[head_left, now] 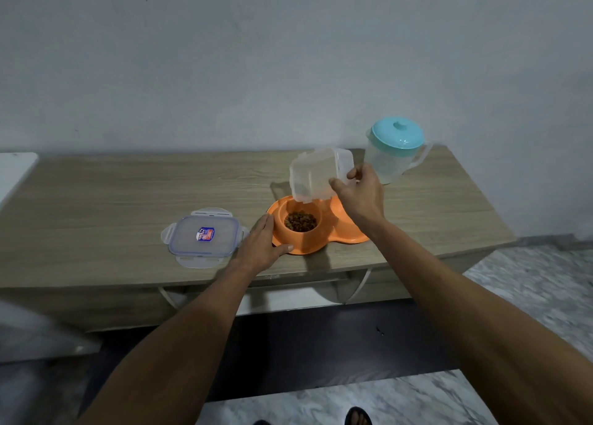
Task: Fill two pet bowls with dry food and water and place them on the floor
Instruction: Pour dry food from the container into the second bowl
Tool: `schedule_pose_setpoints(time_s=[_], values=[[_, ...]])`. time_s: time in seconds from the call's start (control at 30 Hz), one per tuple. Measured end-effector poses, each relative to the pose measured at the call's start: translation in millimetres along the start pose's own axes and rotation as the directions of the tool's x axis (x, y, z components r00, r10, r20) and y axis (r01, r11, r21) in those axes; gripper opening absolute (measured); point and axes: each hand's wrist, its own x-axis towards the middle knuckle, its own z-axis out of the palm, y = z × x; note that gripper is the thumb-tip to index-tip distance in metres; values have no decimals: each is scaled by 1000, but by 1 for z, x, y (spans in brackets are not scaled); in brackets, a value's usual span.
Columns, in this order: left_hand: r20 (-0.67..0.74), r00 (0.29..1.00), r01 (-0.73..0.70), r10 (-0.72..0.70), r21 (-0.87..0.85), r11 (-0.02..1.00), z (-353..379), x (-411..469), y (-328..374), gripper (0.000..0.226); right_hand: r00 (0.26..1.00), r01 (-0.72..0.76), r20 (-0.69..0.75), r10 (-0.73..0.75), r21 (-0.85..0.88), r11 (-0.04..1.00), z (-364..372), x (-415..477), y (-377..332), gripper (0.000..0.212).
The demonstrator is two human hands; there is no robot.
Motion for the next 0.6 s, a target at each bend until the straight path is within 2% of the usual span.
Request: schedule_pose_setpoints(time_s=[0.1,0.17,0.33,0.47,0.6], values=[[12,1000,18,-19,9,1000,2,1,-4,93,978,-207,44,202,178,962,23,11,-3,33],[9,1000,12,-12,6,1000,3,2,-5,93,959,-282,72,273,242,928,43,18,-6,33],[-13,1000,-3,3,16,1000,9,7,-10,91,918,-392,160,362,241,888,99,28,-15,32],[-4,1000,20,-20,-32,999,11,8,-14,94,870,-481,238,433,206,852,148,41,-18,60],[-7,1000,11,-11,-10,1000,11,6,-14,97,838,-521,294,460,179,835,181,43,-23,51]])
